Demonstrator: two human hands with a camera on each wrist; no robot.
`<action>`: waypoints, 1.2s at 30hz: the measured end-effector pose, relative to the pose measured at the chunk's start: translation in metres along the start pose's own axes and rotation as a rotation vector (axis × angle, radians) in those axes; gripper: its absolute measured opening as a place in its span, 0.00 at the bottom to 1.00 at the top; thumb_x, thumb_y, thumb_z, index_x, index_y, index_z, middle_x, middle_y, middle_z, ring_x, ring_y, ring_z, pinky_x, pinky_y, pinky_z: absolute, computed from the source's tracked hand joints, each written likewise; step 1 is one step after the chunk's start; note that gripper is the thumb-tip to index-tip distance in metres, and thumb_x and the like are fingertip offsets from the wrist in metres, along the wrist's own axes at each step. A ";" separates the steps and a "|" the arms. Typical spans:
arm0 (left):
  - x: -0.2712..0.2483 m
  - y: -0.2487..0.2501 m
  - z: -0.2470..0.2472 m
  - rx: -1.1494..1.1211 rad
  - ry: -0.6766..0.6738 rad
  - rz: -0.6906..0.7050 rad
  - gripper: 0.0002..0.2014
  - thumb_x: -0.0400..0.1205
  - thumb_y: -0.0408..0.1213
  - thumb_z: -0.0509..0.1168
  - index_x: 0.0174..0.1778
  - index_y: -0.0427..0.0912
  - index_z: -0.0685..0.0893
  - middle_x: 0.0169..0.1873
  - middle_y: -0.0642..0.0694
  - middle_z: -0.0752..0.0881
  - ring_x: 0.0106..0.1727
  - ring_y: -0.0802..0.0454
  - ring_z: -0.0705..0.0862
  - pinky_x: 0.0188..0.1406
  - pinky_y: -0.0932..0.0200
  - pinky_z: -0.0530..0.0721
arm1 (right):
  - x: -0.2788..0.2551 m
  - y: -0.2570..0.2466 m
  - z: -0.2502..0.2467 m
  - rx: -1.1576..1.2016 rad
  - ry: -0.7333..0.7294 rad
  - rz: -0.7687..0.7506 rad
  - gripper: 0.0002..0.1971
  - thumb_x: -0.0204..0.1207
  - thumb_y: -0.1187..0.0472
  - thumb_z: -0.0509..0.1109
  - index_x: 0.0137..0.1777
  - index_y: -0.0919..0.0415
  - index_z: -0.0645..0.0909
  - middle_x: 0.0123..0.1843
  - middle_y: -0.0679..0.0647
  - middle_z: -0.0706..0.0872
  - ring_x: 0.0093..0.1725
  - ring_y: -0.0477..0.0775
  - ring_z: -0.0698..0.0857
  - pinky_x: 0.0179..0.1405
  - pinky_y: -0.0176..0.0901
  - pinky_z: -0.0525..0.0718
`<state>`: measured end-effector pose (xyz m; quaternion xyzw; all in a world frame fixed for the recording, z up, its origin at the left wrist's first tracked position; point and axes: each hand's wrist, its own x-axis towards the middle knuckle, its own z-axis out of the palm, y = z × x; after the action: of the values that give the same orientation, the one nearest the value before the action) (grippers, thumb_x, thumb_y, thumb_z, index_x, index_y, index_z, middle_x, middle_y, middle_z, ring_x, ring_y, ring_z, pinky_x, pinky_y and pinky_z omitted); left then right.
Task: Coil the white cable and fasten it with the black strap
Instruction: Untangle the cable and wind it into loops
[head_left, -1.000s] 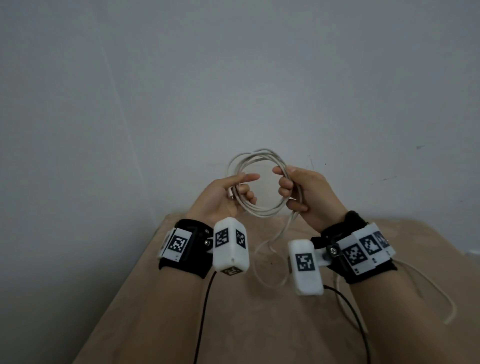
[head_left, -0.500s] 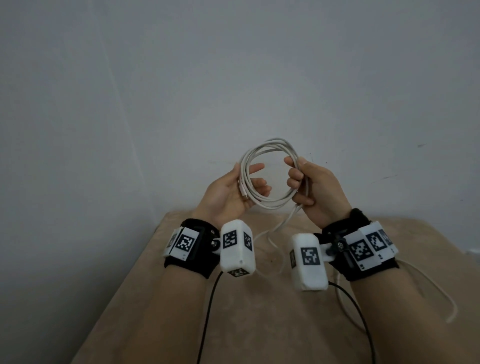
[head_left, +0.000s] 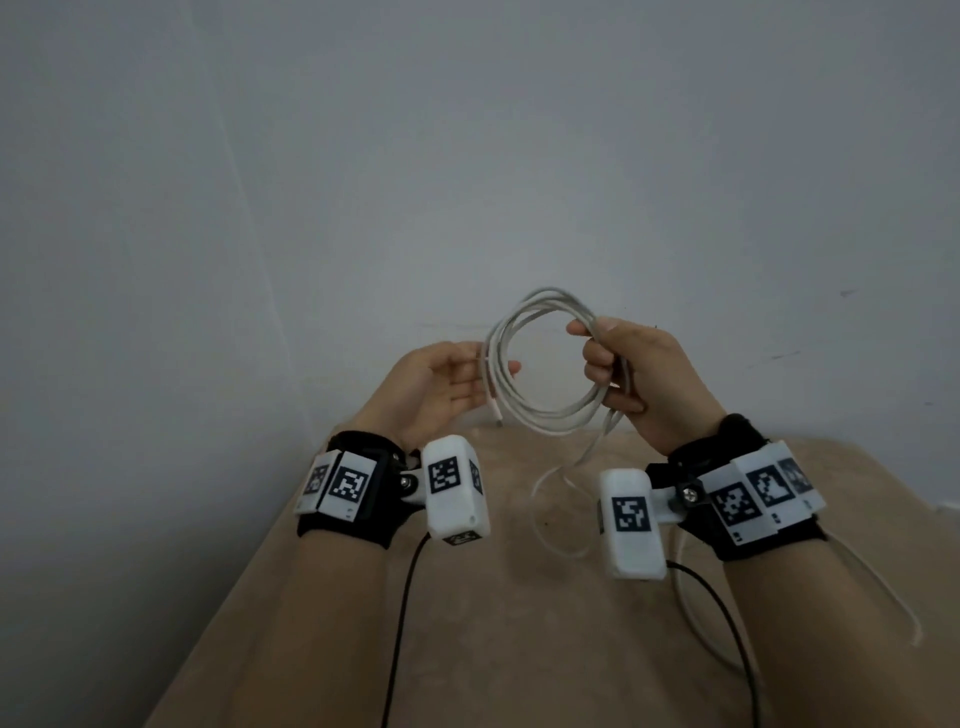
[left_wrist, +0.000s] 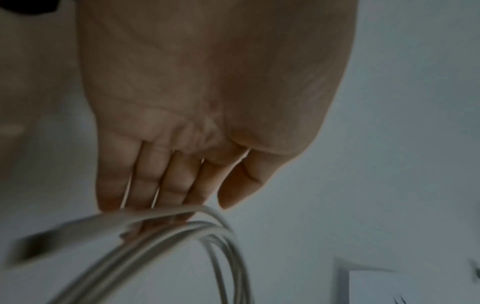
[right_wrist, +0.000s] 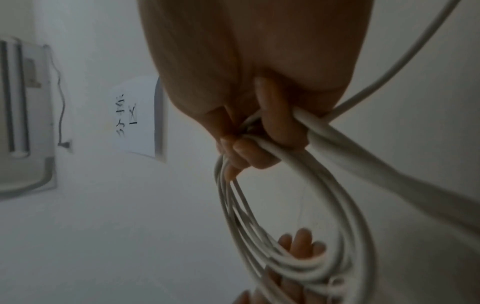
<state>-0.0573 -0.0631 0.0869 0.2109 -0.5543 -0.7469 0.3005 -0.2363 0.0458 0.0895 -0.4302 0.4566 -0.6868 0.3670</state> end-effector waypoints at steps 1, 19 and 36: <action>-0.001 0.004 0.000 0.009 0.049 0.040 0.18 0.78 0.34 0.58 0.61 0.31 0.80 0.61 0.29 0.83 0.64 0.38 0.80 0.70 0.49 0.75 | -0.002 -0.001 0.002 -0.088 -0.026 -0.001 0.14 0.86 0.59 0.57 0.48 0.61 0.84 0.28 0.47 0.71 0.26 0.43 0.70 0.14 0.29 0.59; 0.001 0.003 0.034 1.043 0.182 0.246 0.33 0.79 0.67 0.57 0.16 0.45 0.77 0.17 0.54 0.79 0.26 0.55 0.81 0.36 0.50 0.77 | -0.012 -0.001 0.028 -0.649 -0.228 -0.121 0.11 0.82 0.60 0.66 0.44 0.62 0.88 0.30 0.41 0.87 0.31 0.37 0.82 0.28 0.24 0.76; -0.001 0.016 -0.002 0.500 0.540 0.311 0.30 0.70 0.53 0.76 0.23 0.49 0.59 0.23 0.48 0.56 0.20 0.53 0.54 0.24 0.56 0.53 | 0.000 0.021 -0.009 -0.556 0.058 0.004 0.02 0.71 0.62 0.77 0.41 0.60 0.91 0.33 0.53 0.86 0.30 0.46 0.75 0.30 0.36 0.75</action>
<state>-0.0515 -0.0667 0.1016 0.3799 -0.6453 -0.4522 0.4846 -0.2422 0.0422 0.0673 -0.4936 0.6389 -0.5463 0.2230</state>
